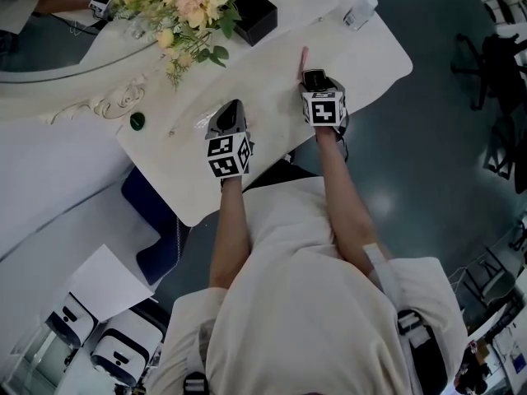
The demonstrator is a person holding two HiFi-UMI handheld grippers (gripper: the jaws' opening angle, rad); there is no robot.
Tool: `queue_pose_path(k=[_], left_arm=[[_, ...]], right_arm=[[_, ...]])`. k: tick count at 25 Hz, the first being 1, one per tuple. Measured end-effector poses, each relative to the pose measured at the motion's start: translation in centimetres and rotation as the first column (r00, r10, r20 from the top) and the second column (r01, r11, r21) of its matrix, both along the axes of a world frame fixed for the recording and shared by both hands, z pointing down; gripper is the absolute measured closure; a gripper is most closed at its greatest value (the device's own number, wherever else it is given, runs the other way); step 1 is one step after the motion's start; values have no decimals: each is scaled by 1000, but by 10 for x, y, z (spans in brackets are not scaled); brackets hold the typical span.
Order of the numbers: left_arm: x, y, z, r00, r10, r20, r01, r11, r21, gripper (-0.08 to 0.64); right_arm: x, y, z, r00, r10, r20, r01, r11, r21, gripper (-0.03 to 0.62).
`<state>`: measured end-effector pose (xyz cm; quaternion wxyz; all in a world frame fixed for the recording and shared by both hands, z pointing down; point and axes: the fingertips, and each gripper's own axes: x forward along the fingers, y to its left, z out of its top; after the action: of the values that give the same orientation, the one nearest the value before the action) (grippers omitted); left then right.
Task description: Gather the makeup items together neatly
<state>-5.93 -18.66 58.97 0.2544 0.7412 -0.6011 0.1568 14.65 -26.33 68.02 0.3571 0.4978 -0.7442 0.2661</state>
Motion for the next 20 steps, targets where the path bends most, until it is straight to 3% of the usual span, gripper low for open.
queue_pose_path(k=[11,20], left_arm=[[-6,26,-6,1000,0,-18,0,1000,21,547],[-14,58,1,1000,-12,-24,13,1000,12,548]], right_arm=[[-12,27,-15,1000,-12,5,11,999,35,261],[-66,57,-21,992,-115,44,112,992,55,261]])
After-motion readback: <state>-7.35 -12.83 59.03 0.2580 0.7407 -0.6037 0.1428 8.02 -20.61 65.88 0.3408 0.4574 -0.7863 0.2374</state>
